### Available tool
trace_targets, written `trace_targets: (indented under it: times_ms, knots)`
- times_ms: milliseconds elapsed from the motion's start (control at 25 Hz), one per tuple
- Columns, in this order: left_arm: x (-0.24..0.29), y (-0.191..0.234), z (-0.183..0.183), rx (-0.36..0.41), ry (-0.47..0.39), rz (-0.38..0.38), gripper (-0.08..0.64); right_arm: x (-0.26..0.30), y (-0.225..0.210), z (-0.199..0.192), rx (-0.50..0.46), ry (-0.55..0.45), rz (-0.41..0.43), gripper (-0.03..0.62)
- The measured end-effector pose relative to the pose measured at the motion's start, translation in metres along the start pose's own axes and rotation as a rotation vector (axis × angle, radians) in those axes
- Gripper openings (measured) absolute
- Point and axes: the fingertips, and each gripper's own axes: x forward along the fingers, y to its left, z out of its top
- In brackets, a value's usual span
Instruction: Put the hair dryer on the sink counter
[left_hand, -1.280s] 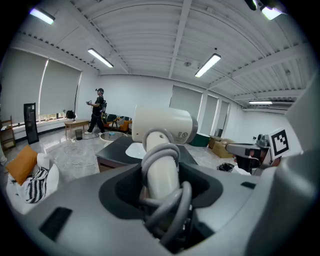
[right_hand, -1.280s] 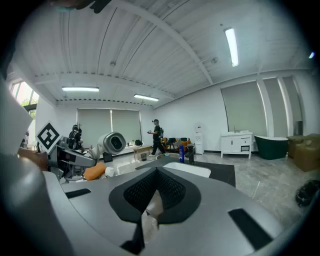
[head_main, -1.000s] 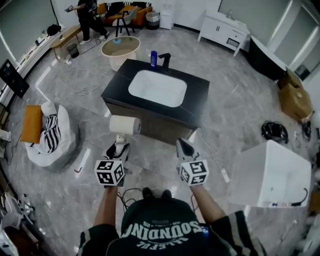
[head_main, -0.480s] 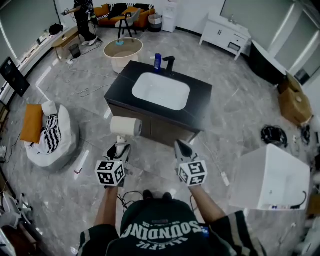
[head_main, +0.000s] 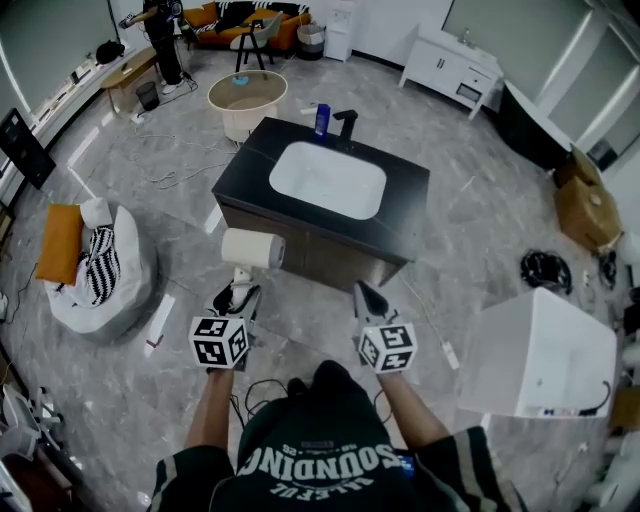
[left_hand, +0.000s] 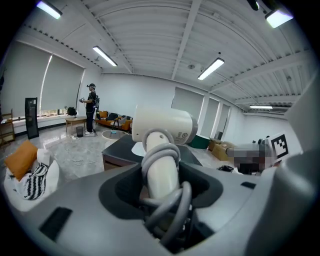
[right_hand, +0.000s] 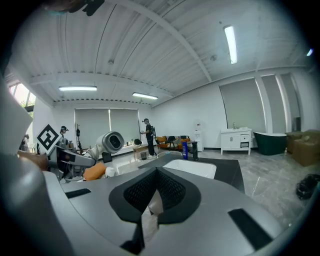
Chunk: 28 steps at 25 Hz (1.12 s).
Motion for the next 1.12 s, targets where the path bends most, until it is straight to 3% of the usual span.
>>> trace_targets:
  times_ms: [520,1120]
  knots:
    - [0.04,0.034,0.016,-0.001,0.009,-0.009,0.221,0.051,-0.006,0.002,0.016,0.006,-0.009,0.0]
    - [0.139,0.101,0.084,-0.009,0.031,0.0,0.221,0.192,-0.032,0.039,0.03,0.026,0.028,0.0]
